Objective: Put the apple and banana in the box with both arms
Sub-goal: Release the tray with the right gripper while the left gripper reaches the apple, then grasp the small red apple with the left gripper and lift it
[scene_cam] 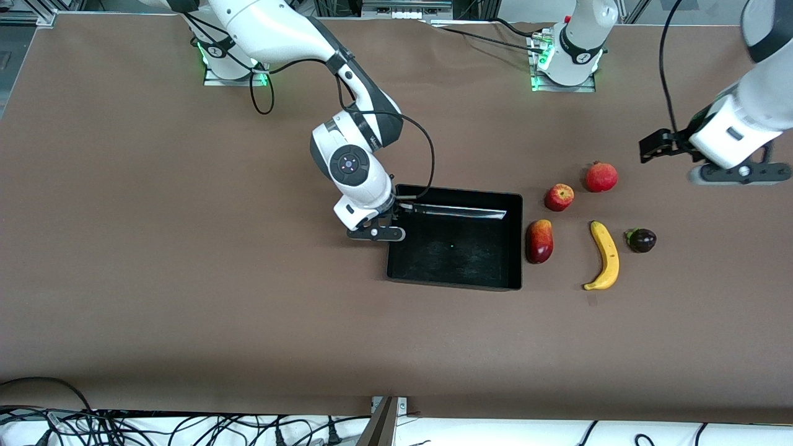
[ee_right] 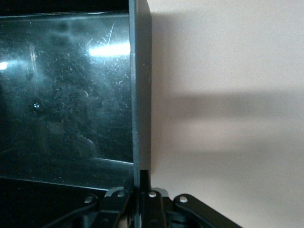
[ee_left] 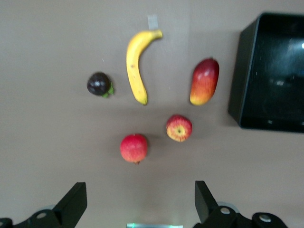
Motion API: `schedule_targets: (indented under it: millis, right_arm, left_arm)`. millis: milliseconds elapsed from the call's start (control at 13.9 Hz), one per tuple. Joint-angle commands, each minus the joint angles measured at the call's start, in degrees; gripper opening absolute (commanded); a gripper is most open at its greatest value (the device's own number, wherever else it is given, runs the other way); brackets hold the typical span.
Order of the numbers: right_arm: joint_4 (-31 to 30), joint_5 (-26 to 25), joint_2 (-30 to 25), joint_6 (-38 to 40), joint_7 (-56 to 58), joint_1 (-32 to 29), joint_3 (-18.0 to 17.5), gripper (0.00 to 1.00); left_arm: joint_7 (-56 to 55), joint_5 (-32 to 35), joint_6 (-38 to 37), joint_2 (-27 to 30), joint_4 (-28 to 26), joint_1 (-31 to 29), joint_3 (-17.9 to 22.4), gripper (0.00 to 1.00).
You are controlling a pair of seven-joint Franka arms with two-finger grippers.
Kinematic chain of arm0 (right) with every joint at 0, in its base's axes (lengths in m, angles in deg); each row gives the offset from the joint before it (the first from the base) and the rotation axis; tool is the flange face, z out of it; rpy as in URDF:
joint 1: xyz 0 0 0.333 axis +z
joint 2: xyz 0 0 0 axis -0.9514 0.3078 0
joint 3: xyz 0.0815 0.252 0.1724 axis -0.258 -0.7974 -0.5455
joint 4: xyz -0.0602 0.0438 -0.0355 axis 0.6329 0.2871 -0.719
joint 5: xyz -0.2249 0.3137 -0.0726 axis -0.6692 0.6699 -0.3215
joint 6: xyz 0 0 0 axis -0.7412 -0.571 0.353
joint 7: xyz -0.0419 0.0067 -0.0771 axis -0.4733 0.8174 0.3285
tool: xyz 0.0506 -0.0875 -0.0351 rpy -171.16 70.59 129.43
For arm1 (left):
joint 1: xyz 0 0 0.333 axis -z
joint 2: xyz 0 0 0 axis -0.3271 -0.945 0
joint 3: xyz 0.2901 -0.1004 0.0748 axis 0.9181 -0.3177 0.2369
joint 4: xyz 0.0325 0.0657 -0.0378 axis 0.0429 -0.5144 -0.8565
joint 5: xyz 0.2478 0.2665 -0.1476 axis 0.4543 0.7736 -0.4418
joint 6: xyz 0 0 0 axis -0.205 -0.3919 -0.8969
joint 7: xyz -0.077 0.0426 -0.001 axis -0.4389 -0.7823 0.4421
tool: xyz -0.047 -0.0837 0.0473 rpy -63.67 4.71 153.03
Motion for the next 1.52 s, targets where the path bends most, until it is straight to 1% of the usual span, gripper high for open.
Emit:
schedule_targets:
  millis: [0, 72, 144, 216, 289, 361, 433, 505, 649, 722, 866, 938, 1010, 1082, 1155, 1227, 1299, 1371, 1443]
  right_arm:
    - [2.0, -0.9, 0.8, -0.2, 3.4, 0.1, 0.6, 0.00]
    - [2.0, -1.0, 0.9, -0.3, 3.4, 0.1, 0.6, 0.00]
    - [2.0, -1.0, 1.0, -0.3, 3.3, 0.1, 0.7, 0.00]
    - [2.0, -1.0, 1.0, -0.3, 3.4, 0.1, 0.7, 0.10]
    - [2.0, -1.0, 0.9, -0.3, 3.4, 0.0, 0.7, 0.47]
    - [2.1, -1.1, 0.5, -0.3, 3.6, 0.0, 0.9, 0.87]
    - [2.7, -1.0, -0.1, 0.1, 3.9, -0.1, 1.2, 1.00]
    - [3.9, -1.0, -1.2, 0.9, 3.7, -0.6, 1.4, 1.00]
    - [5.6, -1.0, -5.0, 6.0, 4.6, -3.2, 4.1, 1.00]
    - [6.3, -1.0, -6.9, 8.4, 6.1, -5.2, 4.8, 1.00]
    - [6.3, -1.2, -11.8, 14.0, 14.3, -9.3, 6.3, 1.00]
    - [6.1, -0.8, -13.0, 17.0, 18.4, -10.7, 7.4, 1.00]
    - [6.0, -0.4, -14.5, 20.0, 20.7, -12.1, 9.1, 1.00]
    - [5.7, -0.9, -16.7, 23.4, 21.1, -12.9, 9.8, 1.00]
    - [4.7, -1.3, -19.2, 27.0, 21.8, -13.2, 10.5, 1.00]
    - [2.2, -1.7, -23.0, 29.8, 23.5, -13.2, 12.5, 1.00]
    - [-1.1, -2.7, -27.0, 31.1, 25.0, -13.4, 13.7, 1.00]
    - [-4.2, -4.5, -30.8, 31.3, 25.8, -15.5, 13.5, 1.00]
    - [-7.4, -6.7, -34.4, 32.5, 26.7, -18.2, 12.0, 1.00]
  left_arm:
    - [0.9, -0.9, -3.6, -2.3, -1.5, 0.4, -0.2, 1.00]
    - [1.2, -0.8, -3.0, -3.5, -3.0, 0.5, -0.3, 1.00]
    - [1.5, -1.0, -0.5, -4.5, -4.4, 0.0, -0.3, 1.00]
    - [1.6, -1.2, 3.0, -4.5, -7.6, -0.2, -0.3, 1.00]
    - [1.7, -1.2, 7.7, -4.3, -11.7, 0.1, -0.3, 1.00]
    - [1.8, -1.1, 14.0, -4.1, -16.7, 0.4, -0.4, 1.00]
    - [1.7, -1.0, 20.8, -4.1, -21.1, 0.6, -1.4, 1.00]
    - [0.8, -1.0, 26.3, -4.5, -23.9, 0.5, -2.7, 1.00]
    - [0.5, -1.3, 35.9, -5.9, -29.1, 0.6, -3.2, 1.00]
    - [0.4, -1.4, 40.4, -6.6, -31.3, 0.9, -3.3, 1.00]
    - [0.3, -1.6, 46.2, -10.5, -32.7, 0.4, -3.6, 1.00]
    - [0.2, -1.8, 48.5, -11.7, -32.8, 0.3, -3.6, 1.00]
    - [-0.7, -3.5, 49.8, -13.0, -33.2, 1.1, -3.8, 1.00]
    - [-1.8, -4.0, 50.9, -13.9, -33.6, 1.0, -4.7, 1.00]
    - [-1.9, -4.2, 52.7, -14.4, -34.6, 1.0, -4.9, 1.00]
    - [-2.0, -4.3, 54.4, -14.7, -35.3, 0.6, -5.0, 1.00]
    - [-2.0, -4.6, 55.1, -15.2, -35.8, 1.0, -5.1, 1.00]
    - [-2.0, -4.6, 56.0, -15.8, -36.3, 1.0, -5.5, 1.00]
    - [-2.0, -4.6, 57.6, -16.8, -36.9, 0.9, -5.5, 1.00]
